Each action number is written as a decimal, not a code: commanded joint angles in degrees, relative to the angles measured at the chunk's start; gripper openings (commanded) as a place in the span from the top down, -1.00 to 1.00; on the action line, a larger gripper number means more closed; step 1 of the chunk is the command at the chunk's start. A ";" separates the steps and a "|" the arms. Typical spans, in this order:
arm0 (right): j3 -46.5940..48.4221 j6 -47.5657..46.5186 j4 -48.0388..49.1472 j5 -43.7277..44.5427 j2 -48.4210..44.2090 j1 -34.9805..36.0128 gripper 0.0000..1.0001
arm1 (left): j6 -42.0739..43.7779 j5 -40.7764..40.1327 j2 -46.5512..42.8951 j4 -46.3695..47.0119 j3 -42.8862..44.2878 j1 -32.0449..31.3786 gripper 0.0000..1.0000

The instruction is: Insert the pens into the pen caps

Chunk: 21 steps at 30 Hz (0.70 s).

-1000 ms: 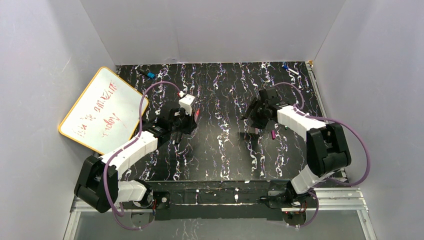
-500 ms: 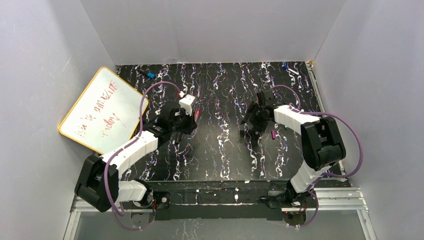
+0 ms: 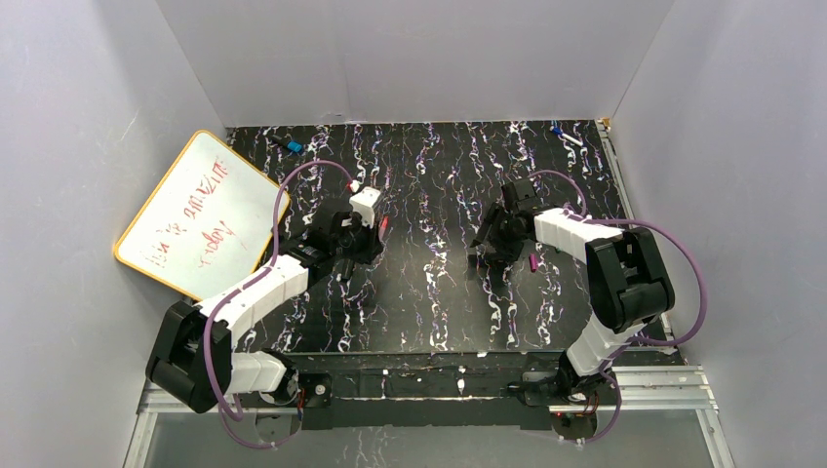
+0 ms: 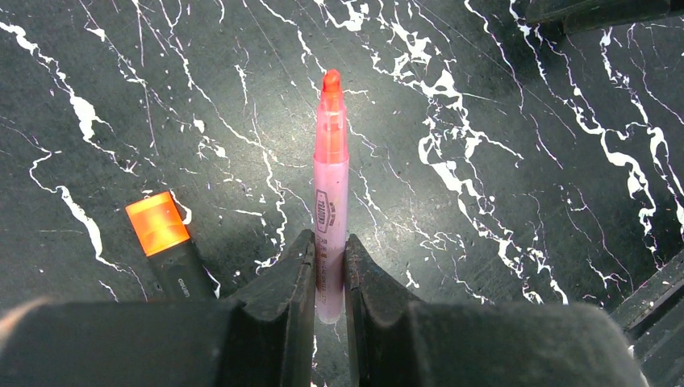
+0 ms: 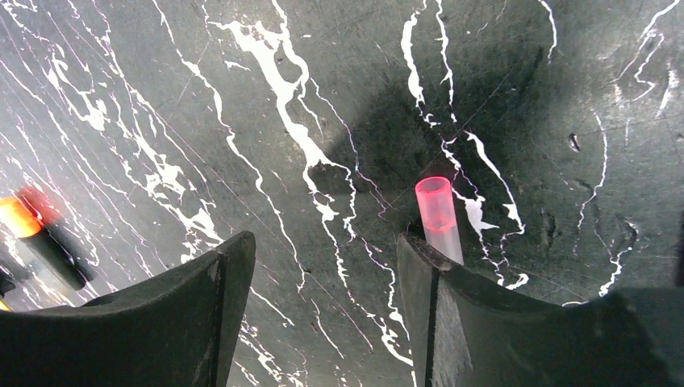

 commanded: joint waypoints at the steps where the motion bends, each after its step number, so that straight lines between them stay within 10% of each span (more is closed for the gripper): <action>1: -0.93 -1.27 0.19 0.92 -0.66 -0.65 -0.47 | 0.94 -0.57 -0.20 -1.31 0.06 -0.12 1.00; 21: -4.09 -2.22 -1.27 -0.42 -4.67 -3.19 -0.49 | 1.56 -0.88 -0.64 -2.28 0.05 -0.12 1.00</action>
